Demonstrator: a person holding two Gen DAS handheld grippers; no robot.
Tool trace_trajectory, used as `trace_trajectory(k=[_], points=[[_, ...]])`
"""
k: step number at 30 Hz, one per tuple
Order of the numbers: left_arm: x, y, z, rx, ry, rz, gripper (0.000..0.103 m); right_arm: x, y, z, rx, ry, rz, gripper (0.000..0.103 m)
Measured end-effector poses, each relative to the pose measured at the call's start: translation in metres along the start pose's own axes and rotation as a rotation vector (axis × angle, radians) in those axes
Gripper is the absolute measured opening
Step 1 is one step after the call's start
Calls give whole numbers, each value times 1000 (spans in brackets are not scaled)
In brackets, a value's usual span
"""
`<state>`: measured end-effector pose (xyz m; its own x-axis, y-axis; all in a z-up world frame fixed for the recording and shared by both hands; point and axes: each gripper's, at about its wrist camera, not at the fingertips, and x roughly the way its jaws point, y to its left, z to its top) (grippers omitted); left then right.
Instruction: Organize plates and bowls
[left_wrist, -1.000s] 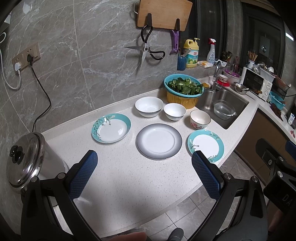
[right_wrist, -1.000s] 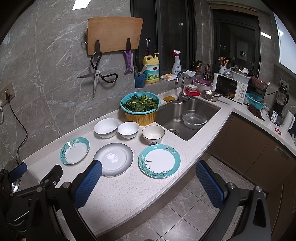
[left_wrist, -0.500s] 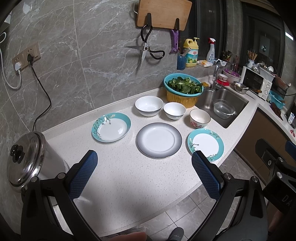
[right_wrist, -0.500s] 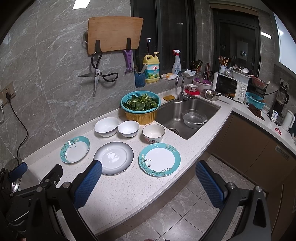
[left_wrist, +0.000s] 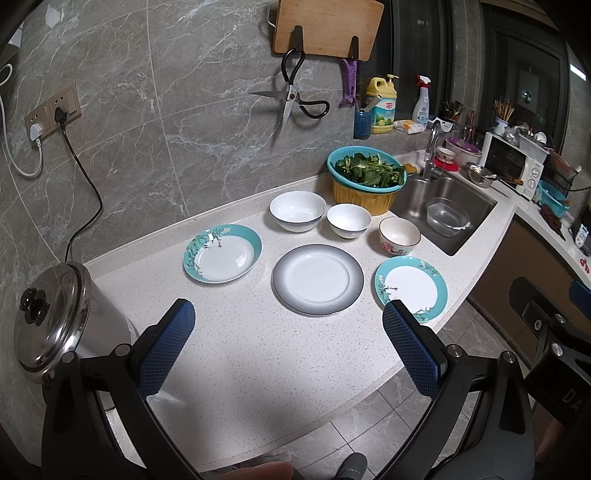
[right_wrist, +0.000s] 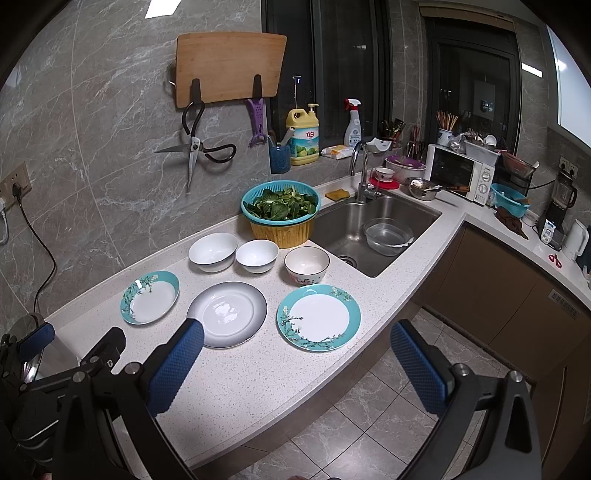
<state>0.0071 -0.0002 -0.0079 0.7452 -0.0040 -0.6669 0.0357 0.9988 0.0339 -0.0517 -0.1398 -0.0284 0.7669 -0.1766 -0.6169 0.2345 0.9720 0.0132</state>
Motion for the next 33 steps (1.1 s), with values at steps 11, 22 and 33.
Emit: trace_trajectory(k=[11, 22, 33], points=[[0, 0, -1, 1, 2, 1, 103, 3, 1, 1, -1, 1, -1, 103], [2, 5, -9, 0, 4, 0, 103, 10, 3, -1, -1, 4, -1, 103], [2, 4, -8, 1, 6, 0, 103, 14, 6, 3, -3, 7, -2, 103]])
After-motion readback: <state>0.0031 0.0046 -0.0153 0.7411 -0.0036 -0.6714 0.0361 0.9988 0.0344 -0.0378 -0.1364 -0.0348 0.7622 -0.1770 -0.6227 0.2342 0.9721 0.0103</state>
